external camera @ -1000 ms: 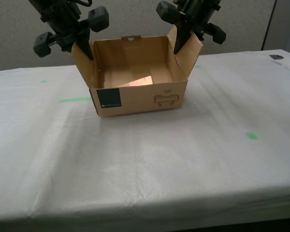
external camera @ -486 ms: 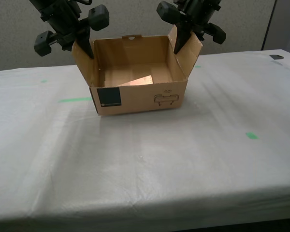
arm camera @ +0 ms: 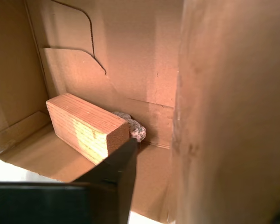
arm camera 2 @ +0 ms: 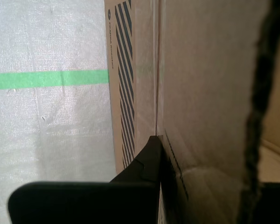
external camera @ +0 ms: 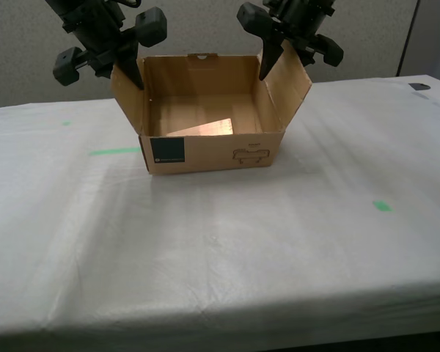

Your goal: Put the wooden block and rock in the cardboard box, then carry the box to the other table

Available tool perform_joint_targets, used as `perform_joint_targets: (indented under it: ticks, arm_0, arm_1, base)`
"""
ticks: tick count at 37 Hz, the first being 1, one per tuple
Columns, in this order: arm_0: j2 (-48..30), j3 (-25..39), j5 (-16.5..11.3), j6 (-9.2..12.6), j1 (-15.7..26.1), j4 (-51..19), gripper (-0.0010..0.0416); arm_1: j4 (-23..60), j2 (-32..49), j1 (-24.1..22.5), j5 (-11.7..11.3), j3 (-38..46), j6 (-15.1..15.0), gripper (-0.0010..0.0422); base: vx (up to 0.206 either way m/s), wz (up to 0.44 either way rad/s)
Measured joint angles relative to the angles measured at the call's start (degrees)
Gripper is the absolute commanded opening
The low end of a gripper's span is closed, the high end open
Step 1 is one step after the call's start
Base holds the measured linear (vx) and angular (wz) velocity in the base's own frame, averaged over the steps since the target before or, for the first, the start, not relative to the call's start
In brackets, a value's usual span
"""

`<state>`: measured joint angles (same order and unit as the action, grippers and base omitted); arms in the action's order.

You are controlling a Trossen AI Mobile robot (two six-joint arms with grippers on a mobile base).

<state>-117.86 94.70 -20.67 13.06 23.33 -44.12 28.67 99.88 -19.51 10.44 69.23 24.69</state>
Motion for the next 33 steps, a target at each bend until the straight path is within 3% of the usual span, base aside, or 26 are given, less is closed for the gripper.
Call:
perform_joint_targets:
  ticks: [18,26,33]
  arm_0:
    - [0.02,0.0,-0.02,-0.07,0.02,0.0,0.0357]
    - [0.02,0.0,-0.04,-0.2,0.02,0.0,0.0394]
    - [0.02,0.0,-0.02,-0.31,0.04,0.0,0.0394]
  arm_1:
    - [0.2,-0.02,-0.04,0.17,0.0,-0.22,0.0]
    - [0.2,-0.02,-0.04,0.17,0.0,0.02,0.0005]
    - [0.15,-0.02,-0.04,0.17,0.0,0.55,0.0049]
  base:
    - [0.0,0.0]
    - [0.0,0.0]
    - [0.0,0.0]
